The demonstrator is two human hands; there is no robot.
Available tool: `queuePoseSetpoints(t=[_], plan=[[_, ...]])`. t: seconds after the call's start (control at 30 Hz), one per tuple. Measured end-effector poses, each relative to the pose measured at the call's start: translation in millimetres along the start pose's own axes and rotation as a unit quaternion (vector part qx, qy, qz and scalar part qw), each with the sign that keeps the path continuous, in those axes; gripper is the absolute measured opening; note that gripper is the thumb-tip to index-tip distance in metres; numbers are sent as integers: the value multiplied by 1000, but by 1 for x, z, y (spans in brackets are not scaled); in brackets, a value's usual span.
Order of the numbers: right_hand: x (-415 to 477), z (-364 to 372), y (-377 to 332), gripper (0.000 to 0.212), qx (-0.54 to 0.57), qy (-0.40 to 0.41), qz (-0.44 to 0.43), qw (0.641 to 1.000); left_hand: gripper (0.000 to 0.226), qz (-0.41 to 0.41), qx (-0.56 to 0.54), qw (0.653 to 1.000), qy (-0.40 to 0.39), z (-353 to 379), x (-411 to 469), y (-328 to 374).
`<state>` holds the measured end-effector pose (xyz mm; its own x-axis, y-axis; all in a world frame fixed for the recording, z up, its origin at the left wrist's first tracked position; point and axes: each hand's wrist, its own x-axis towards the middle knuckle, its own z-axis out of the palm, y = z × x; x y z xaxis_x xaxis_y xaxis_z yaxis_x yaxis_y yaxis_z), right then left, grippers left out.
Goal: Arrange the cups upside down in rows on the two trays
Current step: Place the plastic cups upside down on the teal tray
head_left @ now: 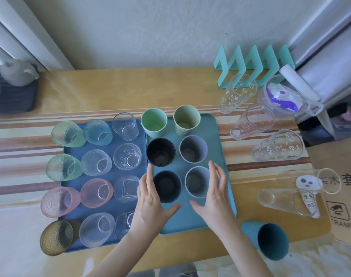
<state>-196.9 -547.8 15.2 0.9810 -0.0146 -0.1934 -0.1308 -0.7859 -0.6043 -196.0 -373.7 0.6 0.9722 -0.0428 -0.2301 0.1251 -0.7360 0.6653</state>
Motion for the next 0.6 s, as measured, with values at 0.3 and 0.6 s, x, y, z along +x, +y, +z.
queuePoseSetpoints(t=[0.3, 0.6], plan=[[-110, -46, 46, 101, -36, 214, 115, 969, 91, 194, -2, 980, -33, -7, -42, 42], [-127, -39, 98, 109, 96, 210, 344, 910, 87, 288, 66, 944, -149, 32, -48, 75]])
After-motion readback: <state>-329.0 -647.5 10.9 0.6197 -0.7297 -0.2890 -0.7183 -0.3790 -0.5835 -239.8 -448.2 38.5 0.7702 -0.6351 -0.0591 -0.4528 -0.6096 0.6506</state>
